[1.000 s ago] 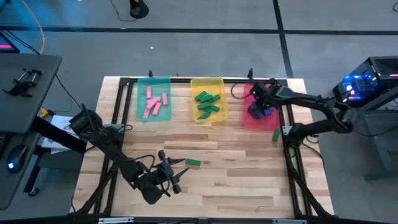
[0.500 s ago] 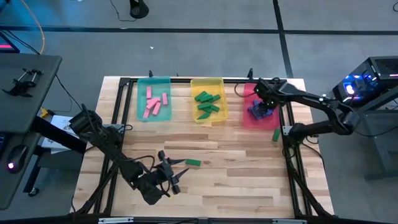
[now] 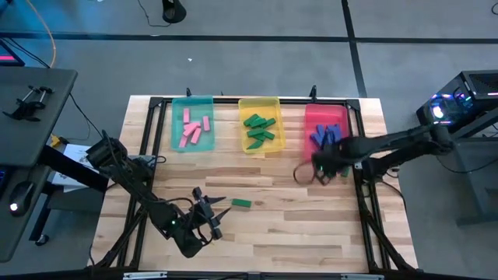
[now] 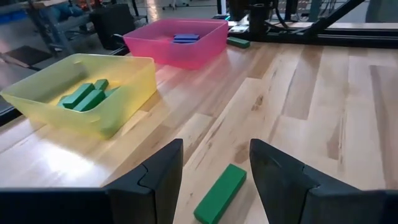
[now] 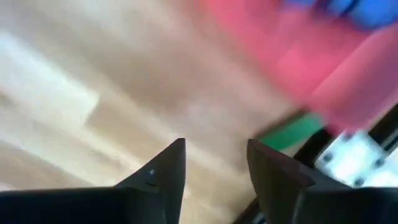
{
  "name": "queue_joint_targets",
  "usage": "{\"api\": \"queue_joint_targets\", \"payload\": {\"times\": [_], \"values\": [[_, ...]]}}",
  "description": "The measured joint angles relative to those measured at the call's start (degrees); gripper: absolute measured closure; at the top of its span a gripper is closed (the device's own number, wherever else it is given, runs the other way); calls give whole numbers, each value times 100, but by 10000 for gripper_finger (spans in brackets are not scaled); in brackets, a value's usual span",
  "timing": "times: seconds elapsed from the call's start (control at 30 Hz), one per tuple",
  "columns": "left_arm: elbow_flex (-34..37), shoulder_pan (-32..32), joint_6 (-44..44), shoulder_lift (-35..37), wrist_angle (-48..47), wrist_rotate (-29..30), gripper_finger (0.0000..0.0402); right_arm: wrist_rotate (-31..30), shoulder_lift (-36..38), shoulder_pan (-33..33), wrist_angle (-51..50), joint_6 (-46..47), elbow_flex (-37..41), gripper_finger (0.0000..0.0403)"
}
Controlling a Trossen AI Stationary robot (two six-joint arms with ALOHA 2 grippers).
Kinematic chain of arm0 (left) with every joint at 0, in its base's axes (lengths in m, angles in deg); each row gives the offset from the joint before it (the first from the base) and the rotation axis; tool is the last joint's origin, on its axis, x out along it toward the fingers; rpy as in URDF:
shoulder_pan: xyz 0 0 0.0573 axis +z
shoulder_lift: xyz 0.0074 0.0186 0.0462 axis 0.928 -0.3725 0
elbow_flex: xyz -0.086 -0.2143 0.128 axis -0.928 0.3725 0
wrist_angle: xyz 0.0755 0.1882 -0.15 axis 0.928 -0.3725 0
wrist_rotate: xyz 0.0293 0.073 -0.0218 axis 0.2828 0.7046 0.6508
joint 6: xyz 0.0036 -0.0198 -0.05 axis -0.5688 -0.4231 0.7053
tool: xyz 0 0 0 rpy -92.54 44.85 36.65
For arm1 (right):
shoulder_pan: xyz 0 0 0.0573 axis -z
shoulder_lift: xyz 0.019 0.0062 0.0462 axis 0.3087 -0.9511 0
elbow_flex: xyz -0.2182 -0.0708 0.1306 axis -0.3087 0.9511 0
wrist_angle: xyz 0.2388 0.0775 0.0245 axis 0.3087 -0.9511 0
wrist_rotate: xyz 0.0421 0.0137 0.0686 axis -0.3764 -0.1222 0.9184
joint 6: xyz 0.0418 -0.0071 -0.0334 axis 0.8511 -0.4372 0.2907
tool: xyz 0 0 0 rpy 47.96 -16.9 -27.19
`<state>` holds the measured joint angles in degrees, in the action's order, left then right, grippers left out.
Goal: Sort blocks
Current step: Put the green wooden block into the yellow bin
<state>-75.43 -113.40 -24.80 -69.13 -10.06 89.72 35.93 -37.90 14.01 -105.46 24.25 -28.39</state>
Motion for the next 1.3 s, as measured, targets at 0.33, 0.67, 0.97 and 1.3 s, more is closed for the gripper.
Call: {"api": "queue_joint_targets", "payload": {"times": [0.33, 0.67, 0.97, 1.3], "values": [[0, 70, -144, 0, -15, 31, 230, 128, -1620, -744, -519, -155, 478, 344], [0, 63, -144, 0, -11, 31, 230, -240, -3140, -657, -635, -851, 482, 398], [-2, 6, -112, 0, -2, -6, 230, -298, -3345, -576, 103, -978, 947, 403], [-2, -33, -42, 0, 6, -9, 230, 249, -3288, -1052, 323, -1107, -46, 403]]}}
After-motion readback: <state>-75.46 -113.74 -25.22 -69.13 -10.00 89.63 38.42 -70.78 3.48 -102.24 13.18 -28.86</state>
